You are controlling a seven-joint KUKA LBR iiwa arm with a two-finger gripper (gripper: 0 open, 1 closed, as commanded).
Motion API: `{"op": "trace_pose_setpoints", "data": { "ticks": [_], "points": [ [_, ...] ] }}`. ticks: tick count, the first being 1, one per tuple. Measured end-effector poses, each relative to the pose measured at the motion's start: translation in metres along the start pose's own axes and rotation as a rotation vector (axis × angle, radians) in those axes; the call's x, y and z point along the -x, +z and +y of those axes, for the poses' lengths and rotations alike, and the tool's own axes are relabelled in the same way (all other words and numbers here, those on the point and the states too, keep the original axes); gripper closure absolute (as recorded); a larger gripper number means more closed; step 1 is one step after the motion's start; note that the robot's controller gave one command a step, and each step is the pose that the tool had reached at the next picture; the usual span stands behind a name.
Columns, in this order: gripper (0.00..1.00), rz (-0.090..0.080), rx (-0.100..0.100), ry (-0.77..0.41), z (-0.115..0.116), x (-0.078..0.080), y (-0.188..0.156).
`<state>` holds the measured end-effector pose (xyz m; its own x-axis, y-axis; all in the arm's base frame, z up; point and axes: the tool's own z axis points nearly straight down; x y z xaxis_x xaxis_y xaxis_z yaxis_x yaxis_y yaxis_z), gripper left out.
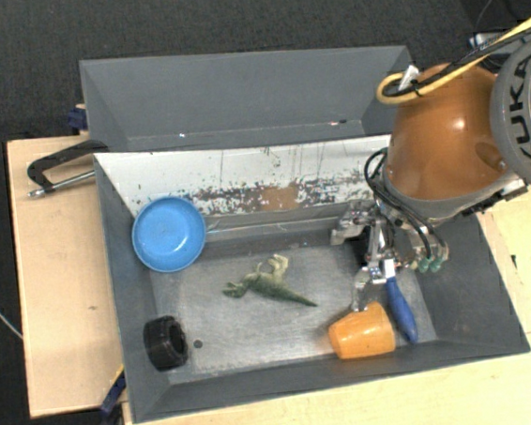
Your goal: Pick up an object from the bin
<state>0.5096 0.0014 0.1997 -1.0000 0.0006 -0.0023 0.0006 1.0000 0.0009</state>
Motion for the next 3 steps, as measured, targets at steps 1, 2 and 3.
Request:
{"op": "trace_pose_setpoints", "data": {
  "ticks": [1, 2, 3],
  "points": [
    [0.00, -0.004, 0.000, -0.033, 0.069, 0.031, 0.120],
    [1.00, 0.000, 0.001, -0.032, 0.068, 0.030, 0.119],
    [1.00, -0.012, 0.000, -0.178, 0.063, 0.033, -0.069]
  ]
}}
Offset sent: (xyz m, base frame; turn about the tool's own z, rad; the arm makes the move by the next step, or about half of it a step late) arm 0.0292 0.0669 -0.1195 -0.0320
